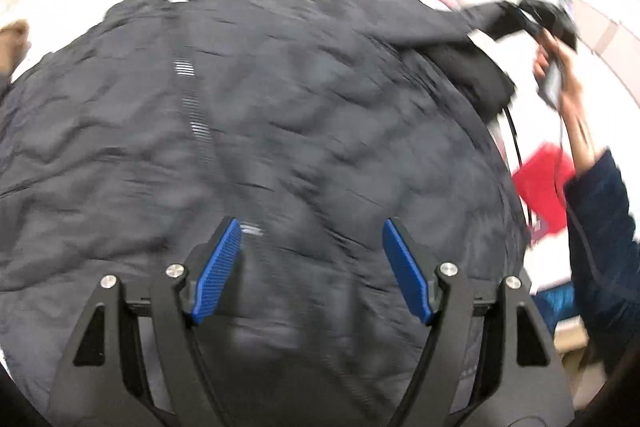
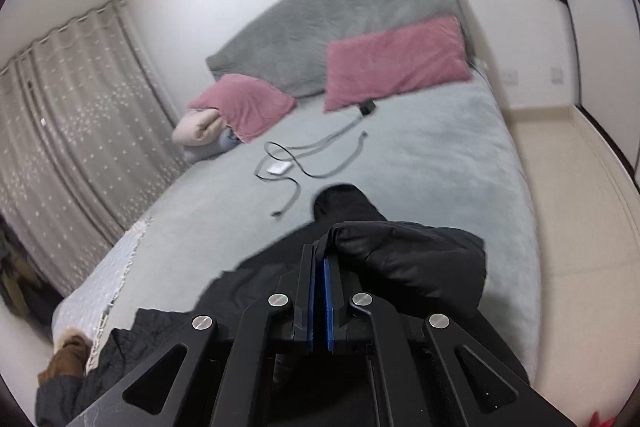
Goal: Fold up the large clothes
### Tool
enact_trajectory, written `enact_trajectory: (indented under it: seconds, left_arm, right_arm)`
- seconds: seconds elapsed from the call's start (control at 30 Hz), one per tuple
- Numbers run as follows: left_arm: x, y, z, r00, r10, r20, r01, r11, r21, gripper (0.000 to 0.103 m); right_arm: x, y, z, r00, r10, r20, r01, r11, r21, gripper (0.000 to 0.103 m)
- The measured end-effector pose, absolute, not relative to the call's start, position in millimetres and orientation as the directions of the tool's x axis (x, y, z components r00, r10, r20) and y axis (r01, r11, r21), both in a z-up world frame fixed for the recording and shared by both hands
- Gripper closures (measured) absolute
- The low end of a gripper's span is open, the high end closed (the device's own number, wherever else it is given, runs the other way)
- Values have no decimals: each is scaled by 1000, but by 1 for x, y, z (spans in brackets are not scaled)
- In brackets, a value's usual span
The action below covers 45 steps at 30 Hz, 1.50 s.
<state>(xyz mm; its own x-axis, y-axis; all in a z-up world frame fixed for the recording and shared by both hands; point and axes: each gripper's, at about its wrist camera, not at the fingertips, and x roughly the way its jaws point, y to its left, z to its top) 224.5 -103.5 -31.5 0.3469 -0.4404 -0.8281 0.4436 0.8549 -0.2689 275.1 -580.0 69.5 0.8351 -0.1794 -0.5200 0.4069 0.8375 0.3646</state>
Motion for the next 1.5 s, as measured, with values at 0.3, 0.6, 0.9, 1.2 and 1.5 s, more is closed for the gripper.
enact_trajectory:
  seconds: [0.3, 0.6, 0.9, 1.2, 1.5]
  left_arm:
    - [284, 17, 19, 549, -372, -748, 217, 928, -302, 29]
    - [297, 95, 18, 629, -371, -683, 50, 896, -441, 29]
    - [304, 109, -9, 596, -349, -724, 4, 902, -432, 29]
    - [335, 89, -10, 574, -375, -728, 9, 892, -452, 29]
    - [381, 22, -38, 531, -208, -822, 25, 973, -230, 34]
  right_arm:
    - [313, -456, 148, 934, -100, -344, 176, 964, 199, 100]
    - [363, -192, 105, 880, 197, -432, -274, 954, -124, 100]
    - [351, -46, -82, 647, 224, -729, -594, 747, -299, 100]
    - [357, -73, -75, 502, 346, -793, -600, 799, -31, 38]
    - [359, -216, -42, 508, 444, -738, -292, 895, 337, 35]
